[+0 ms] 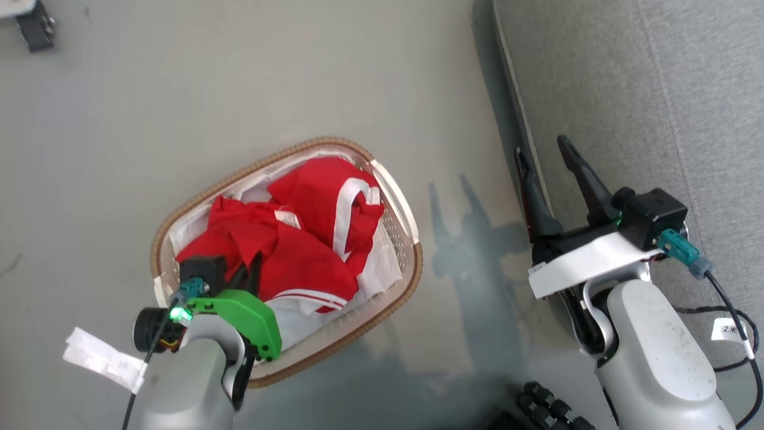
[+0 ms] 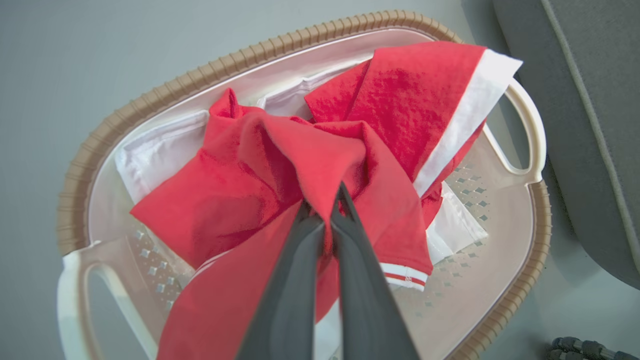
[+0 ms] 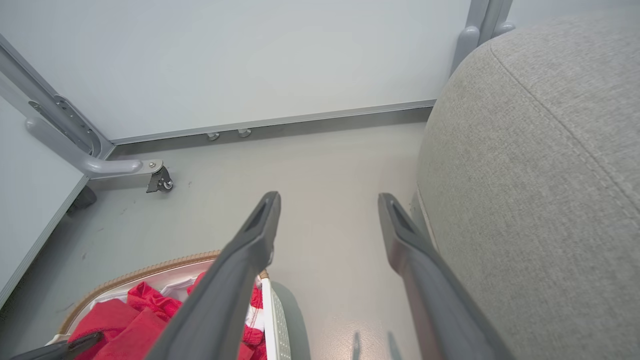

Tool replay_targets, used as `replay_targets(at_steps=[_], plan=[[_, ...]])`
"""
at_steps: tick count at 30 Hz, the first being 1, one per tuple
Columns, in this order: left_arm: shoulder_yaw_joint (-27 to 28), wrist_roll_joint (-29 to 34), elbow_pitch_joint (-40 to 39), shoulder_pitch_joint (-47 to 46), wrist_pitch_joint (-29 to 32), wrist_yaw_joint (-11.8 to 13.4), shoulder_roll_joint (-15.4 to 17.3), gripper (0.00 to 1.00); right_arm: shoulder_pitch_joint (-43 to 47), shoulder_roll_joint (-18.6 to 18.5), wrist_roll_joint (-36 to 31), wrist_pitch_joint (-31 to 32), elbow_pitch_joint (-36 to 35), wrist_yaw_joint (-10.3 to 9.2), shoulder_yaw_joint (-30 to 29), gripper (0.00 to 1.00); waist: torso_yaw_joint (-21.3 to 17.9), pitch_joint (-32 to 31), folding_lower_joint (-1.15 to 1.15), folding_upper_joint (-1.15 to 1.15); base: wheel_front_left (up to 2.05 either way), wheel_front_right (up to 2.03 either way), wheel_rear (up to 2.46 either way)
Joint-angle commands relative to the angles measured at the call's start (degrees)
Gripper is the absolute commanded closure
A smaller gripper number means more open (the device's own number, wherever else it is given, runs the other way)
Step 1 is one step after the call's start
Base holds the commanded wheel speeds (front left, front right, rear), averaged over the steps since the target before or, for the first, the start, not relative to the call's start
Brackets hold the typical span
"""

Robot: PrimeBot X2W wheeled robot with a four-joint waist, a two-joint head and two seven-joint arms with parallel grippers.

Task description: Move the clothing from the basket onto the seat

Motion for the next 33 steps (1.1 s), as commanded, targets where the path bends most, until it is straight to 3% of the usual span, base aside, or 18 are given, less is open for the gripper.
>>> replay_targets(at_steps=[1, 33], plan=[[-0.2, -0.6, -0.7, 1.8, 0.0, -0.2, 0.3, 1.00, 1.3, -0.2, -0.3, -0.3, 0.4, -0.04, -0.2, 0.00, 0.8, -5.1, 0.00, 0.00, 0.00, 0.00, 0.00], [-0.1, 1.9, -27.3, 16.8, 0.0, -0.2, -0.8, 1.00, 15.6, -0.2, -2.2, -0.3, 4.4, -0.04, -2.5, 0.00, 6.2, -29.1, 0.00, 0.00, 0.00, 0.00, 0.00]])
